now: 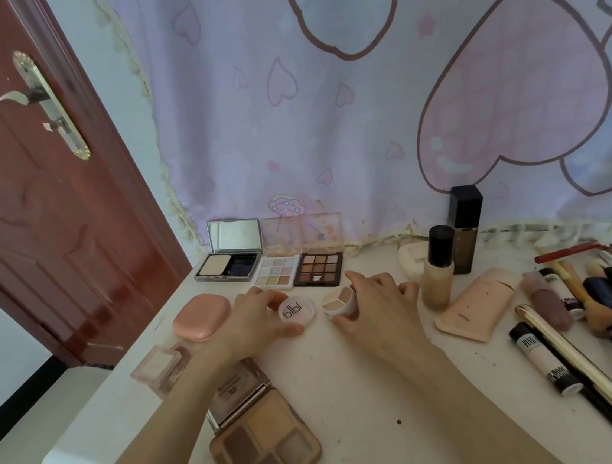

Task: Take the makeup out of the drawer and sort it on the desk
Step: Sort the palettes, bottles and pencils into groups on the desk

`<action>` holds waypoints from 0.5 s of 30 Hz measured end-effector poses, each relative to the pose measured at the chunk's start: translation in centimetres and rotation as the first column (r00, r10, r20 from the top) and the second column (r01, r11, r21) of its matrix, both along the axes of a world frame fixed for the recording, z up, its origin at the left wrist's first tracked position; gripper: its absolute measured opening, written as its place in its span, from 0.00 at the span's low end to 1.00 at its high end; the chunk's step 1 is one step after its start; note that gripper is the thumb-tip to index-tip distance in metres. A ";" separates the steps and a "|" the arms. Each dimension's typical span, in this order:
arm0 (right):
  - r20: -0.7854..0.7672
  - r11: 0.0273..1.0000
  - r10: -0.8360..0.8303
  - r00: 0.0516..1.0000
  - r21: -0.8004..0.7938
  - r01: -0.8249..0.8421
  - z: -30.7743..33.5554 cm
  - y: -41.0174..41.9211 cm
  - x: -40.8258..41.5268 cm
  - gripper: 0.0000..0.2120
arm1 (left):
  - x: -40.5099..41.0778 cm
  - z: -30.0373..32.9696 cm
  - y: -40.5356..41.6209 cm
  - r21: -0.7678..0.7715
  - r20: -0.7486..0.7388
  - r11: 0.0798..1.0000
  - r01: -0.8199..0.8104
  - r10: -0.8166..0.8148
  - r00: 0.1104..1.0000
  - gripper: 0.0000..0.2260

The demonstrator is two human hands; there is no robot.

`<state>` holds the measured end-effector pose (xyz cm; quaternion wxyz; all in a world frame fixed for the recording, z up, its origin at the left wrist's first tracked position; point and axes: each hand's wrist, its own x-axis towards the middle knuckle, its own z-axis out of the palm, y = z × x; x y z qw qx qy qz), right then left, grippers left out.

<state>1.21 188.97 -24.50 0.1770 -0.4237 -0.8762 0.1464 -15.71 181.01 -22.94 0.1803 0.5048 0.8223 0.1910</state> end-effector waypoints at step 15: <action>-0.054 0.991 0.049 0.997 -0.118 -0.055 -0.3 0.2 -0.4 0.28 | 0.4 -0.6 1.3 0.153 0.024 0.988 -0.016 0.013 1.000 0.28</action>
